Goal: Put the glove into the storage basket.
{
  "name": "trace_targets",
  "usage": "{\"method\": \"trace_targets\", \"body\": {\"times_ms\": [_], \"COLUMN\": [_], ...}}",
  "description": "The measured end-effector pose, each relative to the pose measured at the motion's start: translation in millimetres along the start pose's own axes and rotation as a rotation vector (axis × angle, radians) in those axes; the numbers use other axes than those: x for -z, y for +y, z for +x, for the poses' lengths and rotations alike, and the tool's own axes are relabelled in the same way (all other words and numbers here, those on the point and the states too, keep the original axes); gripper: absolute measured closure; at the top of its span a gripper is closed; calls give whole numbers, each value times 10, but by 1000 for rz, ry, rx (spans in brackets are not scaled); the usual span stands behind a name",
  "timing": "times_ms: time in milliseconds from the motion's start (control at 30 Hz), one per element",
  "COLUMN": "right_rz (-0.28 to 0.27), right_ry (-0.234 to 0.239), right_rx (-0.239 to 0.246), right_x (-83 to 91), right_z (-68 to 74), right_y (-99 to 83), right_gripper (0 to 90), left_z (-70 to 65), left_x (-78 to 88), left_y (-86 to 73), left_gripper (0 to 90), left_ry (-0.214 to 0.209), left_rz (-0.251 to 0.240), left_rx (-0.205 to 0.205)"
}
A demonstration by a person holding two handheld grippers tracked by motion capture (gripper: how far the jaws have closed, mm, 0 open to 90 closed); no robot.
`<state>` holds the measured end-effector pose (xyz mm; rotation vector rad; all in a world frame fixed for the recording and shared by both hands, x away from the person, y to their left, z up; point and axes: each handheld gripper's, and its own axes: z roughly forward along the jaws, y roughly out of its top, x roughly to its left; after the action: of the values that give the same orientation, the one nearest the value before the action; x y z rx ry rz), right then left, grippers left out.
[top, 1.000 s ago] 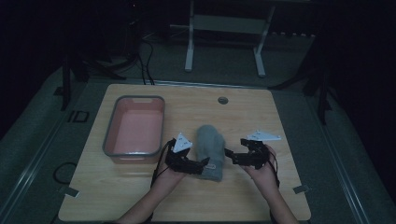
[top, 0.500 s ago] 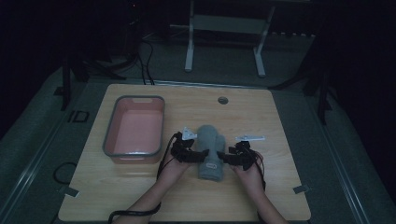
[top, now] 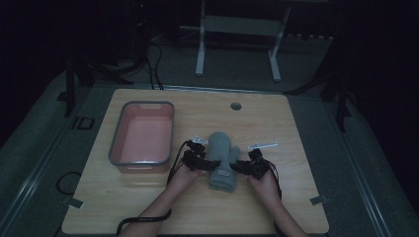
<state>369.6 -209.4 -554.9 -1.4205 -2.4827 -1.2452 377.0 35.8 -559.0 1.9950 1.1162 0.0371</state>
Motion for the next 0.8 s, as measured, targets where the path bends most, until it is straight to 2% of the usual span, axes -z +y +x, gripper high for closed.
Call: {"method": "trace_targets", "body": {"times_ms": [67,133,200,267,333,500,600,767,800], "right_rz": [1,2,7,12,12,-22,-47,-78,-87], "right_ry": [14,19,19,19,21,21,21,35,35], "right_rx": [-3,7,14,20,17,32,45,64,67], "right_x": [-5,-7,-8,-8,-4,42,98,240,280], "right_z": [-12,-9,-4,-3,3,33,68,136,157], "right_y": [-4,0,6,16,24,2,2,54,70], "right_gripper": [641,677,704,724,753,796,806,814,815], "left_z": [-5,6,11,-4,-48,-38,-80,-152,-168], "left_x": [-19,-53,-75,-78,-61,-15,30,161,198], "left_y": [-2,-28,-40,-32,-13,10,54,156,186], "left_gripper": [344,460,566,650,730,783,789,793,793], "left_ry": [-30,-79,-110,-116,-99,-124,-118,-134,-132], "left_rz": [-2,-21,-30,-29,-26,-31,-33,-54,-57], "left_rx": [-13,-12,-3,-17,-42,-15,-42,-56,-70]}}
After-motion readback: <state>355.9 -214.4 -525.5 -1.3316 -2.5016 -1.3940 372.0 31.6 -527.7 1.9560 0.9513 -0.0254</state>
